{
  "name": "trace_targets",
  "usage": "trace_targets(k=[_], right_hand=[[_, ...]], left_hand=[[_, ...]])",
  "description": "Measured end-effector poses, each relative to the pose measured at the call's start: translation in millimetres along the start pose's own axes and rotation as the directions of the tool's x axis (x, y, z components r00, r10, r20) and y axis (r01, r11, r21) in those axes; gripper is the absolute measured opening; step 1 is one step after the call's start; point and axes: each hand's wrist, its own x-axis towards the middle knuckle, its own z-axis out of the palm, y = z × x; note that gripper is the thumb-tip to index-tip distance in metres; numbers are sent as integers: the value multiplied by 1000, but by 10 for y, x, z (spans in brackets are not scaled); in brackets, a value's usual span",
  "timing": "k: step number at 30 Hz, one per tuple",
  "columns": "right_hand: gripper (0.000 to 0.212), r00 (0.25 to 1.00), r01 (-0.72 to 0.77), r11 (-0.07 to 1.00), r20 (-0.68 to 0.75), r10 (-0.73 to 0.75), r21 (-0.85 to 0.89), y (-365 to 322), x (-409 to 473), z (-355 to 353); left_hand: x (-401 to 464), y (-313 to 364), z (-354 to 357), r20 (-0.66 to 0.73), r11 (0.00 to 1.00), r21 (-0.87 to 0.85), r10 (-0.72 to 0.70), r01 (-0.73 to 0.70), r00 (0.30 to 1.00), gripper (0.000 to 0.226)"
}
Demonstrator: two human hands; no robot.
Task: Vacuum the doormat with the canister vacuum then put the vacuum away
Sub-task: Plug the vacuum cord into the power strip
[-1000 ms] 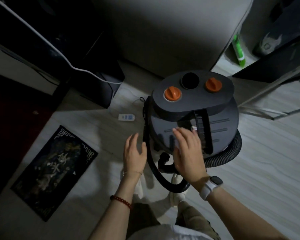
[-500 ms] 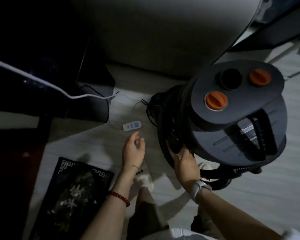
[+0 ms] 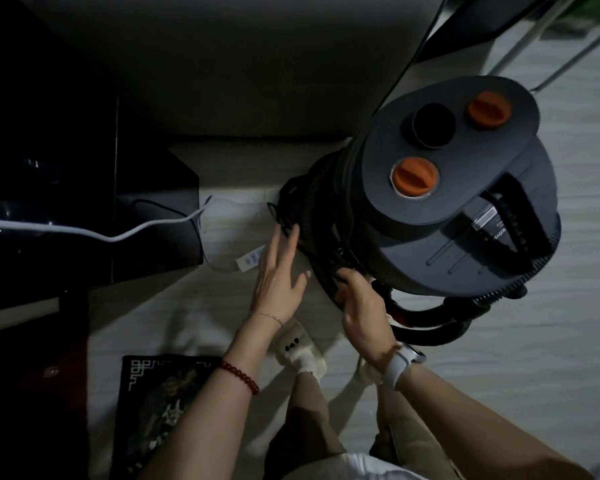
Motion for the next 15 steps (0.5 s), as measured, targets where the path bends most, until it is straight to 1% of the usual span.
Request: trace_targets(k=[1,3,4,6,9,11,12,15], right_hand=[[35,998,65,998,-5,-65,3,-31,-8,-61],[33,990,139,990,-25,-139,25,-98,-8,-193],[34,986,168,985,-31,-167,36,-126,-12,-243],[36,976,217,975,-21,-217,53,-191,-49,-286],[41,972,230,971,38,-233,64,-264,-146,-267],[43,978,204,977,40,-206,56,-261,-210,-279],[44,980,197,979,33,-199,50,-258,-234,-290],[38,971,232,972,55,-234,42,-330,-288,-269]], left_hand=[[23,-4,-52,31,995,73,64,-66,997,77],[39,-4,-139,85,976,164,131,-144,988,61],[24,17,-162,92,974,163,146,-160,985,52],[-39,85,-160,87,981,111,150,-159,985,41],[-99,153,-154,105,978,98,172,-182,979,26],[-145,103,-196,80,975,107,187,-195,979,25],[-182,61,-232,61,976,103,187,-193,980,29],[-392,-85,-320,-40,989,72,130,-126,991,39]])
